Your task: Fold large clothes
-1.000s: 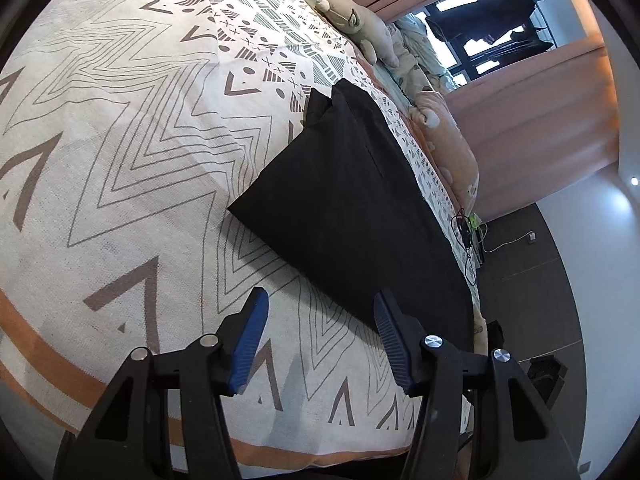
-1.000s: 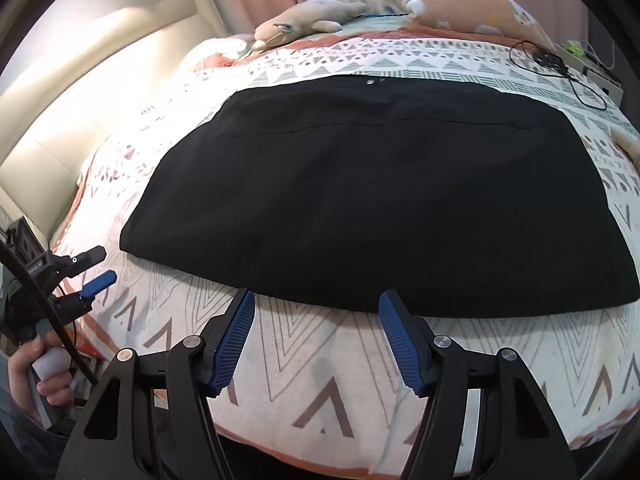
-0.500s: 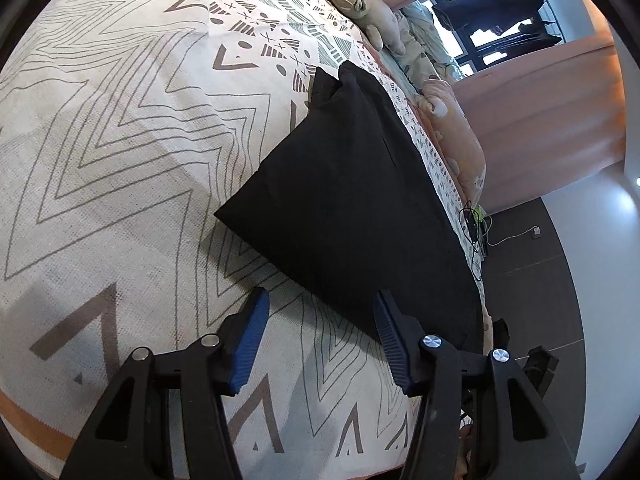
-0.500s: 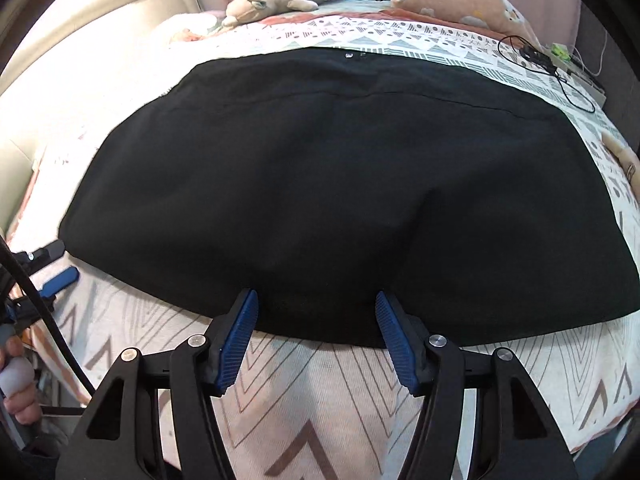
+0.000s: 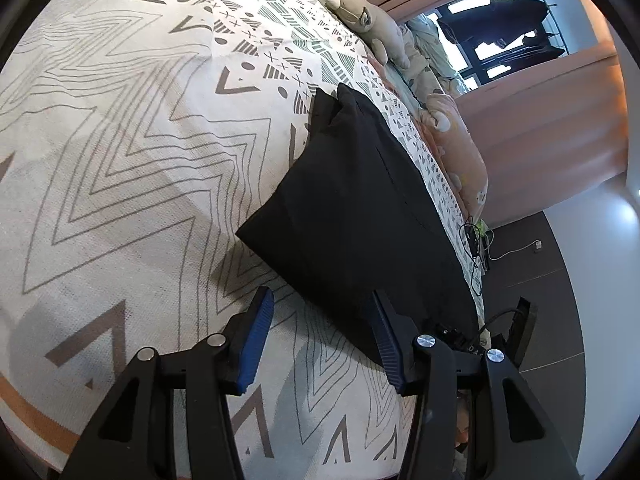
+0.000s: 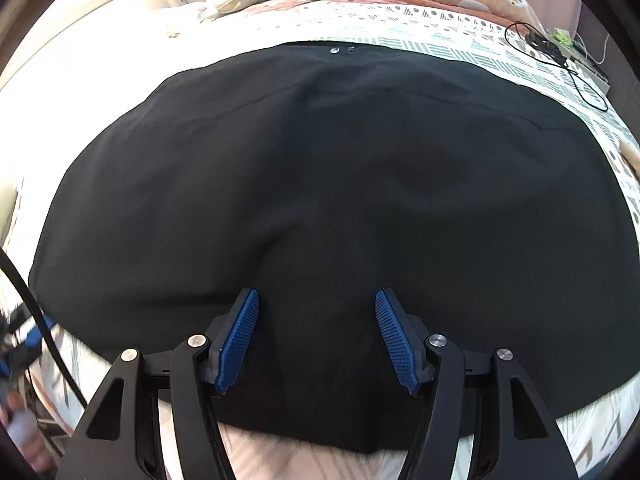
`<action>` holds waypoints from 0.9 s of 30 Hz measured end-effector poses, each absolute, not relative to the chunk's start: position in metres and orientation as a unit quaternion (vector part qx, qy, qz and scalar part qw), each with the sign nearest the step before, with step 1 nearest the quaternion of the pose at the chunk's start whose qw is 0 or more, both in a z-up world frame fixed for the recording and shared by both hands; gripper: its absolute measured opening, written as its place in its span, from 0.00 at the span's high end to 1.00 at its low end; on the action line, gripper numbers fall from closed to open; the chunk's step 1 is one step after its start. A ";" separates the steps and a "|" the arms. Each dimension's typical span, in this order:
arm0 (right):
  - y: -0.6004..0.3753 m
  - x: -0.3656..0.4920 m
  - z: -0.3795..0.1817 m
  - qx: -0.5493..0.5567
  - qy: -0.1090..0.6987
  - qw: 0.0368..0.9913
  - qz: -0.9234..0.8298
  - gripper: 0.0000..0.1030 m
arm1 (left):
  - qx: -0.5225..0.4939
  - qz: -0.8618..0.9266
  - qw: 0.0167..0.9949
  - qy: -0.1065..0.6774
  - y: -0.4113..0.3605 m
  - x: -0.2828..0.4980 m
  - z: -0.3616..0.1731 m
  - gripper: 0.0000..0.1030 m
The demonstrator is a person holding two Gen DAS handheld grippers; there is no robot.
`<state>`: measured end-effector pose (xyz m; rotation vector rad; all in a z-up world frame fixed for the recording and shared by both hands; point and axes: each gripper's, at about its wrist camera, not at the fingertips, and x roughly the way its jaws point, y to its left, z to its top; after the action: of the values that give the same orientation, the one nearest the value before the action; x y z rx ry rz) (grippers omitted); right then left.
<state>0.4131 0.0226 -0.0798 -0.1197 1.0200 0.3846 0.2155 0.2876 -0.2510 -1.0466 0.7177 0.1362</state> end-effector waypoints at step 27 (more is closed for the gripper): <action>0.081 0.601 -0.114 0.010 0.481 0.858 0.181 0.83 | -0.592 0.091 0.736 0.315 0.293 0.221 -0.280 0.51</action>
<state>0.6014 0.0805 -0.1135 0.0215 1.0108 0.3792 0.2206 0.2932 -0.2796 -1.3007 0.6915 0.1989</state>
